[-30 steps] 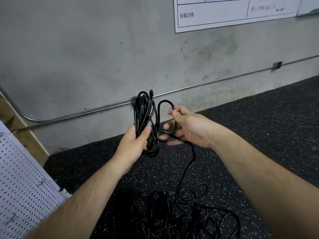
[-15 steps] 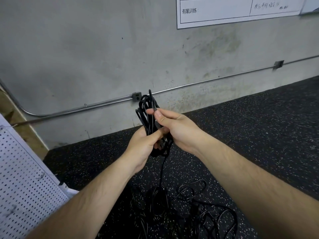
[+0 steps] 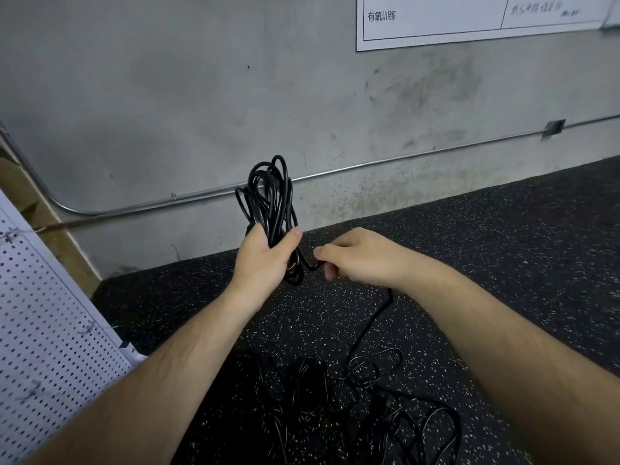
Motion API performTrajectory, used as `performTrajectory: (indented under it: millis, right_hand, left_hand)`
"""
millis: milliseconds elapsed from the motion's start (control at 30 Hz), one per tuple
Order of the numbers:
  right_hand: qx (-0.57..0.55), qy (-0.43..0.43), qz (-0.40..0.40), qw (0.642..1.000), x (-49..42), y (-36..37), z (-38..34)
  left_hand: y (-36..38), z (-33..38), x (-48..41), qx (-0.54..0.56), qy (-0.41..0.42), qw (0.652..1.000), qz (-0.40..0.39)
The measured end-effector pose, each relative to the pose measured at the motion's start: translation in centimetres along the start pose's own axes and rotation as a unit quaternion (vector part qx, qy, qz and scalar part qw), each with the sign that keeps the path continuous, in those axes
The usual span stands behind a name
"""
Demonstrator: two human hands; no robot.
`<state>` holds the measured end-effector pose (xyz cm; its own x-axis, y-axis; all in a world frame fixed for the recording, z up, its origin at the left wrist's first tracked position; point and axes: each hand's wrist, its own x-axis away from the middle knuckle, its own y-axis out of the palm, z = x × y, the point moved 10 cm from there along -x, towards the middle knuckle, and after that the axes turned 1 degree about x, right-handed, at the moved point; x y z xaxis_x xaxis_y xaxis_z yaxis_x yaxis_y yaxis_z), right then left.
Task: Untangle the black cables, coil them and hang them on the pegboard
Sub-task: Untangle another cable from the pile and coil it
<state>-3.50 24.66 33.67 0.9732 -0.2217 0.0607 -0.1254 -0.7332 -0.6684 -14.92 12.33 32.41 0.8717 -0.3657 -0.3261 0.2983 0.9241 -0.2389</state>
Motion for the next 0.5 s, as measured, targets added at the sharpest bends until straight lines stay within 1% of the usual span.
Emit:
performTrajectory:
  millis: [167, 233, 333, 400, 467, 500]
  right_hand:
    - [-0.028, -0.002, -0.063, 0.998, 0.5, 1.9, 0.3]
    - [-0.004, 0.009, -0.069, 0.998, 0.6, 2.5, 1.0]
    - [0.084, 0.036, -0.029, 0.995, -0.1, 2.6, 2.7]
    - [0.123, 0.052, 0.004, 0.991, -0.6, 2.5, 3.6]
    - [0.146, 0.063, 0.029, 0.987, -0.8, 2.5, 4.2]
    - [0.131, 0.074, 0.03, 0.988, -0.9, 2.7, 4.7]
  left_hand:
    - [-0.2, 0.4, -0.4, -0.028, 0.021, 0.999, 0.004]
    - [-0.4, 0.5, -0.5, -0.021, 0.022, 0.999, 0.01]
    - [-0.5, 1.3, 0.2, -0.021, 0.037, 0.999, 0.019]
    - [-0.1, 1.4, 0.8, -0.026, 0.033, 0.999, 0.019]
    - [0.8, 1.0, 1.1, -0.004, 0.009, 1.0, -0.005]
    - [1.3, 0.9, 1.2, 0.027, -0.004, 0.999, -0.026]
